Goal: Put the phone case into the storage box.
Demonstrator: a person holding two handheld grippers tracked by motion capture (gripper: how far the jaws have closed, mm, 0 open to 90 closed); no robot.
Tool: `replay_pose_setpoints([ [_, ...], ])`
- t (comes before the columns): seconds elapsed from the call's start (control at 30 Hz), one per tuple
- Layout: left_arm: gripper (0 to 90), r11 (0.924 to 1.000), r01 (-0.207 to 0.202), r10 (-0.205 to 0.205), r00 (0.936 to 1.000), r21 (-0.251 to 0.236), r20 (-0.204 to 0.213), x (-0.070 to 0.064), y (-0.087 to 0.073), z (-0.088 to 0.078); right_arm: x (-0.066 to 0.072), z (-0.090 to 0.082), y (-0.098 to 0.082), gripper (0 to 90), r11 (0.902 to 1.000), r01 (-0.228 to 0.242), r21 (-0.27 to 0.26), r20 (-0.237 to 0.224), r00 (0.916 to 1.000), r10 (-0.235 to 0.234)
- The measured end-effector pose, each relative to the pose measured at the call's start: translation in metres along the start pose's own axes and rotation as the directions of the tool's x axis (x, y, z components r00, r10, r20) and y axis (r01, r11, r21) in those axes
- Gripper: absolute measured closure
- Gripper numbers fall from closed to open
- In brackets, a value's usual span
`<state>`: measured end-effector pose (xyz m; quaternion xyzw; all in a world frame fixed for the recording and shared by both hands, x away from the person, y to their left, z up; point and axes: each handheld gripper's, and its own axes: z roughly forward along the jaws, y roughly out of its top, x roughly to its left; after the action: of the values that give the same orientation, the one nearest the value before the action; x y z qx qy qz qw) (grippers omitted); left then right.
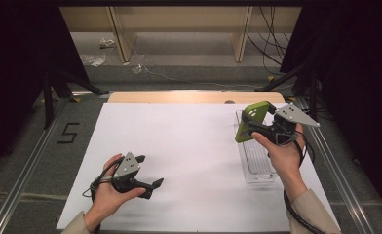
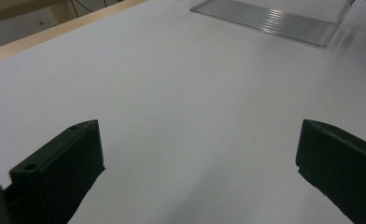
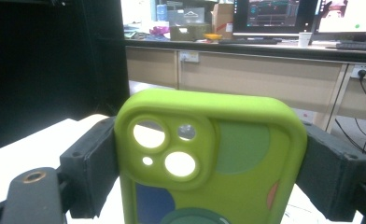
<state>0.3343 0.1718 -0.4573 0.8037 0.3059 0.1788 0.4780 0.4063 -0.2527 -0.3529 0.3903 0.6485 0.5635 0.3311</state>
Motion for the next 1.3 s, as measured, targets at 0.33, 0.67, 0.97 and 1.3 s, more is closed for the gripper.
replay_pose_setpoints([
  [0.33,0.3,1.0000,0.001,-0.001,1.0000,-0.002,-0.005,0.001,0.000,0.000,-0.004,-0.001,-0.001,16.9,1.0000,-0.004,0.000,0.024,0.9997,0.004],
  [0.67,0.3,1.0000,0.005,-0.005,1.0000,-0.003,-0.005,0.001,0.000,0.000,-0.009,-0.001,-0.002,16.9,0.9999,-0.014,-0.001,0.048,0.9987,0.014],
  [0.97,0.3,1.0000,0.005,-0.005,1.0000,-0.004,-0.007,0.001,-0.001,0.000,-0.012,-0.001,-0.004,16.9,0.9998,-0.020,-0.001,0.073,0.9971,0.020],
  [1.3,0.3,0.9999,0.008,-0.008,0.9999,-0.006,-0.008,0.002,-0.001,0.000,-0.018,-0.001,-0.005,16.9,0.9996,-0.029,-0.002,0.099,0.9947,0.029],
])
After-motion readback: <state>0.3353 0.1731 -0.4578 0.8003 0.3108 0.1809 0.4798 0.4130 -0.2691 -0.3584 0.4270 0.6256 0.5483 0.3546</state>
